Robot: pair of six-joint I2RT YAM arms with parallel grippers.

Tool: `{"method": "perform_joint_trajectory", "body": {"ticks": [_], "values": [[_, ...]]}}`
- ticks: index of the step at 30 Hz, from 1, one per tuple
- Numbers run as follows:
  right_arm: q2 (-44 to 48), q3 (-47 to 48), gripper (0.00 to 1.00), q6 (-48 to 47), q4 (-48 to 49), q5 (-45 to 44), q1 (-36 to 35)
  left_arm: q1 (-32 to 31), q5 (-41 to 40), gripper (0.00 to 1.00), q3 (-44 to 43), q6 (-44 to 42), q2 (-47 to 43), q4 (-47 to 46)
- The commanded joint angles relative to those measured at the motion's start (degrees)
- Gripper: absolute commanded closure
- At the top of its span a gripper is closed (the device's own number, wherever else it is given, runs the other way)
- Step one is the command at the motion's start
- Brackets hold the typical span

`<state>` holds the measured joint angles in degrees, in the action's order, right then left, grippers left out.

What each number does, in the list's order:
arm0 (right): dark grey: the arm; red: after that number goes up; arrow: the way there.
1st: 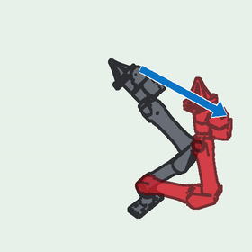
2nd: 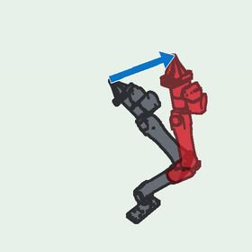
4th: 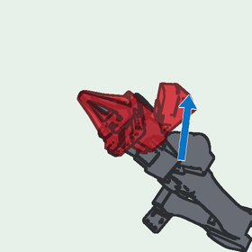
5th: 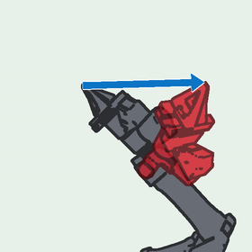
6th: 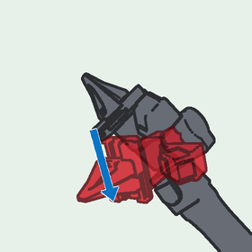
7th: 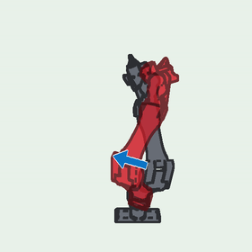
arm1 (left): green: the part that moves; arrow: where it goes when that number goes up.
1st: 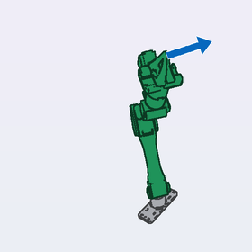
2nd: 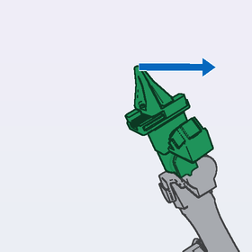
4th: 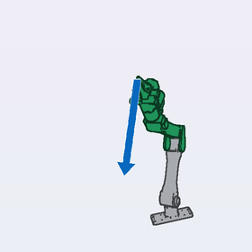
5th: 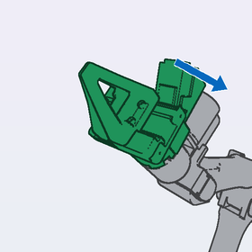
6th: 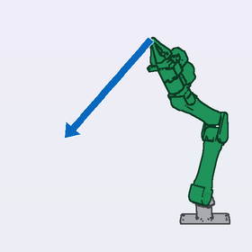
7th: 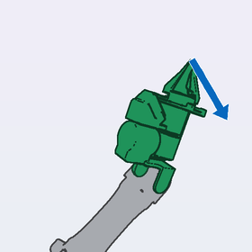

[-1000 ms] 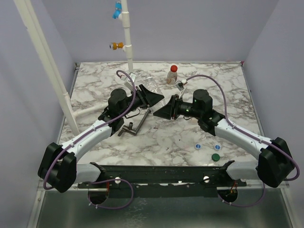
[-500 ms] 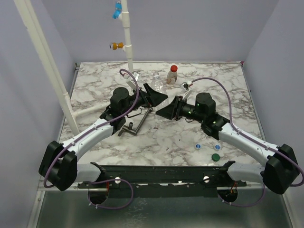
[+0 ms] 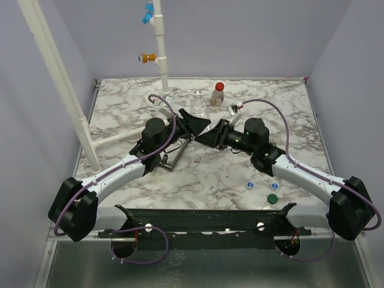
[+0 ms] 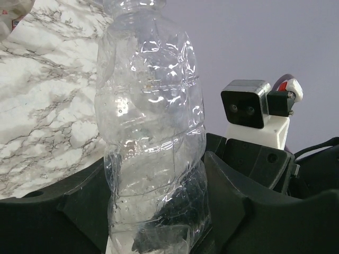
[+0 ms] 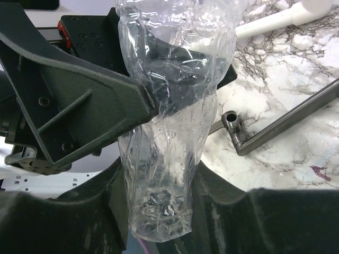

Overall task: Screw on the bottle caps
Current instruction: Pick up the plastic bottle at the center of the board.

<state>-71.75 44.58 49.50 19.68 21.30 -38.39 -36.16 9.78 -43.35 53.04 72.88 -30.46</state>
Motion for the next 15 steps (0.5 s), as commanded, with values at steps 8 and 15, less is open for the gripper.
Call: {"method": "perform_joint_trajectory", "body": {"ticks": [8, 15], "values": [[7.7, 5.0, 0.09, -3.0, -26.2, -14.7, -0.5, 2.0, 0.8, 1.0, -3.6, -13.0, -1.8, 9.2], [10.9, 10.5, 0.04, 4.2, -58.8, -30.7, -0.5, 2.1, 8.4, 1.0, -6.1, -28.9, -4.4, 18.2]]}}
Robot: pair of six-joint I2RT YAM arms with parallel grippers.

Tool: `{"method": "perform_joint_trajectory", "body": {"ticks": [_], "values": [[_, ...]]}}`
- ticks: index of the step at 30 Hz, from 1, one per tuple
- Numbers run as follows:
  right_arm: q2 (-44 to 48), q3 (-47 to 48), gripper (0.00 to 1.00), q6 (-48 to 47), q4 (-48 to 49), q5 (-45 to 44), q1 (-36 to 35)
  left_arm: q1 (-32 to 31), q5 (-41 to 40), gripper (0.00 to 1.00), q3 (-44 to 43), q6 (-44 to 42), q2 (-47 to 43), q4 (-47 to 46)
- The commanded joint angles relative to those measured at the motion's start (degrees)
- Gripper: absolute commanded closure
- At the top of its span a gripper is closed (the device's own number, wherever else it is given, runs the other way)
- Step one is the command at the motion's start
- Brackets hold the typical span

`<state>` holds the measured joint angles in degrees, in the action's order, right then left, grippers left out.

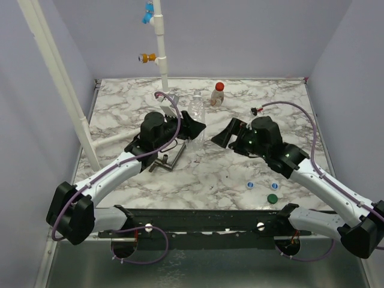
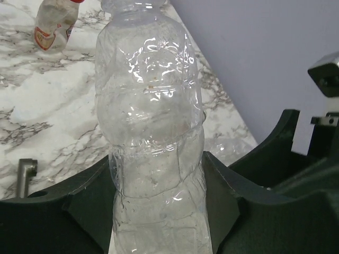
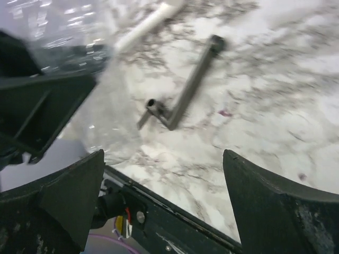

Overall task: Screw on the bottle caps
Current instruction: Pick up the plastic bottle at the center of the board.

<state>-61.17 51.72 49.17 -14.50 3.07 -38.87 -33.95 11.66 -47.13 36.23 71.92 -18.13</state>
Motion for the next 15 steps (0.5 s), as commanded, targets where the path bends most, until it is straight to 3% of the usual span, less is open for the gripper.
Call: {"method": "perform_joint_trajectory", "body": {"ticks": [1, 9, 15], "values": [[0.3, 3.3, 0.04, 6.0, -27.9, -13.6, 0.1, -0.1, 7.4, 1.0, -2.2, -13.6, -4.1, 6.2], [2.9, -2.6, 0.08, 15.4, -41.0, -18.8, 0.1, -1.3, 11.0, 1.0, 1.9, -26.4, -11.4, 6.8], [2.4, -8.8, 0.23, 20.3, -42.6, -17.9, 0.2, -1.6, 11.2, 1.0, 5.7, -31.1, -16.4, 5.4]]}}
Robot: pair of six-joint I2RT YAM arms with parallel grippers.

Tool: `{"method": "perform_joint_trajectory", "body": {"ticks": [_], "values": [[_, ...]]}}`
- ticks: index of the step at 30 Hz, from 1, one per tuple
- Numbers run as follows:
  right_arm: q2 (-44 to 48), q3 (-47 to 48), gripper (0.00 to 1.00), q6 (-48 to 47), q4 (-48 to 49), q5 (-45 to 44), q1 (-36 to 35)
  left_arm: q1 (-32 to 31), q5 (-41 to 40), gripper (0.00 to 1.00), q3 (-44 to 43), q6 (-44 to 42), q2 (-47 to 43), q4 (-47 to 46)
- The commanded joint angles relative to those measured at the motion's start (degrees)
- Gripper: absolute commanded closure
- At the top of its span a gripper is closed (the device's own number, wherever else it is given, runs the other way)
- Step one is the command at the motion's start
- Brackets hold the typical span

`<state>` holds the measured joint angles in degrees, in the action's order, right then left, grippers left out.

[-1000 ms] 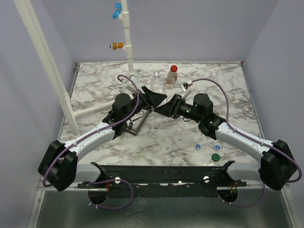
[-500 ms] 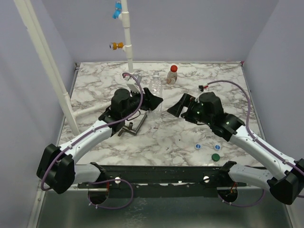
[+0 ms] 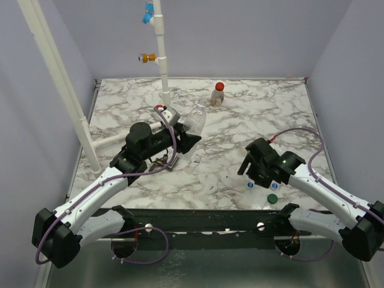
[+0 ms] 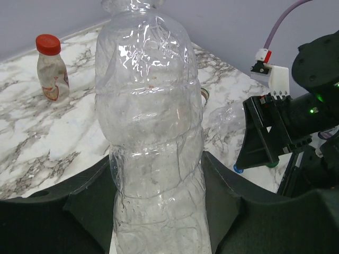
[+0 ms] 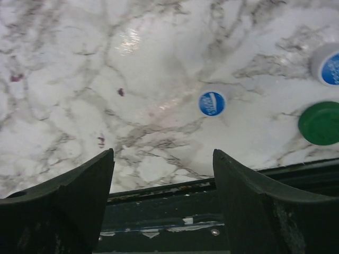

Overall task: Screw on the bottle caps
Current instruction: Screw the bottle cap onto the plastic bottle.

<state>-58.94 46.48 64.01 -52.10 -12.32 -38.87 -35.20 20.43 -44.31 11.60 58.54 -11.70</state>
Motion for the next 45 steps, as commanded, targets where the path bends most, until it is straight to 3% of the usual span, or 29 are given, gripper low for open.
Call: {"method": "perform_joint_trajectory", "body": {"ticks": [1, 11, 23, 33, 38, 45], "values": [[0.2, -4.9, 0.26, 6.1, -4.7, -2.5, 0.1, -0.4, 2.4, 1.0, 3.4, -6.6, -3.7, -1.7], [-2.5, -10.8, 0.44, 9.0, 3.4, -7.5, 0.1, -0.5, 4.6, 1.0, 6.8, -7.0, -4.9, -6.0], [-8.4, -13.8, 0.51, 5.9, 13.1, -9.5, 0.4, -0.6, 4.4, 1.0, 8.2, -6.4, -5.5, -6.4], [-9.7, -13.4, 0.72, 4.4, 13.1, -8.7, 0.6, -0.6, 3.9, 1.0, 8.7, -6.7, -5.4, -6.4], [-7.3, -5.3, 0.81, -4.0, 12.7, -7.0, 0.6, -0.7, 6.5, 1.0, 10.6, -9.7, -5.6, -7.7], [-7.4, 12.9, 0.81, -21.2, 13.6, 5.7, 0.7, -0.7, 9.3, 1.0, 12.8, -13.7, -7.0, -9.4]]}}
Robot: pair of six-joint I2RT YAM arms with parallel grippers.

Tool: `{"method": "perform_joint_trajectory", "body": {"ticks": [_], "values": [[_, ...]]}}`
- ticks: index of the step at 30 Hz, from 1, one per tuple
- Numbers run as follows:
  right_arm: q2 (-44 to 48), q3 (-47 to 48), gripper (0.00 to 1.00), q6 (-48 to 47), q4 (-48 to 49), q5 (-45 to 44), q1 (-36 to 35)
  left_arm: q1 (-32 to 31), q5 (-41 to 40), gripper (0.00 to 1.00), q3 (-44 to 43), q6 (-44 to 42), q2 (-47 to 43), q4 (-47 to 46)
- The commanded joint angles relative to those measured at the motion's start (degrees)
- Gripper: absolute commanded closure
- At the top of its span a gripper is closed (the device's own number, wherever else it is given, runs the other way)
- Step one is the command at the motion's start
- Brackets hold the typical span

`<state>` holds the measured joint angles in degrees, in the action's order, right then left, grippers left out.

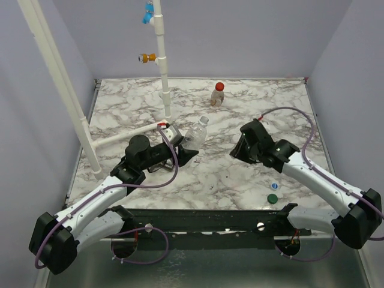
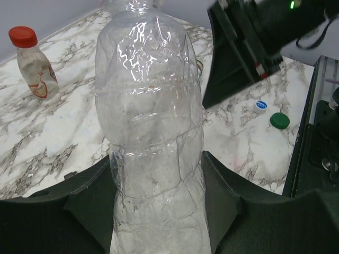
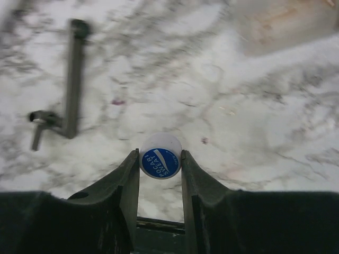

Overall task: Screw on the bottle caps
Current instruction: Screw the bottle cap onto the plastic bottle.

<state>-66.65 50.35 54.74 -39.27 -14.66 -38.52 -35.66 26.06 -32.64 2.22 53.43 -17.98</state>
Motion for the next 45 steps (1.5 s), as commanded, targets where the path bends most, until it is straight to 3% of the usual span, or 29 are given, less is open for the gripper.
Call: {"method": "perform_joint_trajectory", "body": {"ticks": [1, 10, 18, 22, 23, 24, 45], "values": [[-0.2, 11.7, 0.81, -13.2, 0.1, 9.9, 0.7, -0.2, 3.7, 1.0, 1.5, -4.5, -2.2, -3.2], [-0.1, 22.7, 0.81, -20.5, 3.7, 42.4, 11.6, -2.1, 0.5, 0.99, 6.8, -10.7, -8.2, -2.0], [-3.5, 27.7, 0.81, -22.8, 3.8, 59.1, 12.2, -5.1, -4.4, 0.99, 7.4, -16.4, -9.1, -0.1], [-3.8, 27.6, 0.81, -23.6, 2.9, 61.1, 12.2, -6.3, -6.2, 0.99, 6.8, -17.9, -8.5, 0.2], [-4.0, 27.6, 0.81, -23.8, 2.5, 61.0, 17.2, -6.5, -6.3, 0.99, 6.6, -18.3, -8.4, 0.2], [-4.1, 27.6, 0.81, -24.1, 2.3, 61.0, 12.3, -6.7, -6.4, 0.99, 6.5, -18.5, -8.3, 0.2], [-6.8, 25.0, 0.82, -25.7, 1.8, 61.3, 12.2, -9.6, -6.9, 0.99, 4.3, -22.5, -4.7, 0.2]]}}
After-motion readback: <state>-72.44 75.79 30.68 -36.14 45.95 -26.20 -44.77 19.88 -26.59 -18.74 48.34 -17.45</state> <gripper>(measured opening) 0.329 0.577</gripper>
